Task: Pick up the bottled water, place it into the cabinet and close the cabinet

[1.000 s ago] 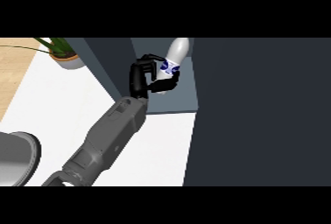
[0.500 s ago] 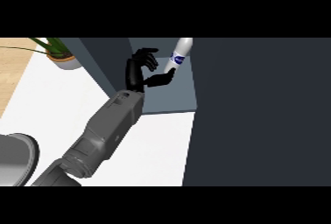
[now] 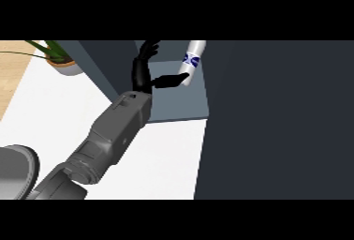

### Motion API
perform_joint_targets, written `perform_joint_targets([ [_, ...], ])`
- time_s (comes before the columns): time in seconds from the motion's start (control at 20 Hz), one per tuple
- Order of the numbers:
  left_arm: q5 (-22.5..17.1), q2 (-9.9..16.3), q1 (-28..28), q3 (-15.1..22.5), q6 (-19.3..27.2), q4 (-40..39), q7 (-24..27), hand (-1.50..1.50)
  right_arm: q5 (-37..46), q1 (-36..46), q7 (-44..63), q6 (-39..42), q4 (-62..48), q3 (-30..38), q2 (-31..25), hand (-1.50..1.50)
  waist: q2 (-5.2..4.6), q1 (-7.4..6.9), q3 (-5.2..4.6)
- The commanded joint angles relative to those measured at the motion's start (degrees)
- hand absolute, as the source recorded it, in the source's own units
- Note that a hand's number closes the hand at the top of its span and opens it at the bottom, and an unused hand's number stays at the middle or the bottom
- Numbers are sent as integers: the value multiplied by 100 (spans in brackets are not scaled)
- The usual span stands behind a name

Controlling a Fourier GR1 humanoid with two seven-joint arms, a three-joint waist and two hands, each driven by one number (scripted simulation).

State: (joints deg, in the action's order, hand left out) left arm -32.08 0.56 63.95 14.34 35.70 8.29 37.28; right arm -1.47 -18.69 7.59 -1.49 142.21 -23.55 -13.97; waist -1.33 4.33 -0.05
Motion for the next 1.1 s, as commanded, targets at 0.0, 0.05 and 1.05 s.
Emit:
perform_joint_targets([
  [0.0,-111,-53,-4,-132,-30,32,240,-150,-283,72,62,85,150,45,18,-150,-29,56,-1],
  [0.05,-101,-53,-42,-186,-254,-58,255,-150,-314,15,146,38,339,78,39,-150,-12,-11,-2],
  [1.05,-403,-56,8,27,-1970,958,88,-150,-210,-120,386,192,552,147,42,-150,104,-122,3],
])
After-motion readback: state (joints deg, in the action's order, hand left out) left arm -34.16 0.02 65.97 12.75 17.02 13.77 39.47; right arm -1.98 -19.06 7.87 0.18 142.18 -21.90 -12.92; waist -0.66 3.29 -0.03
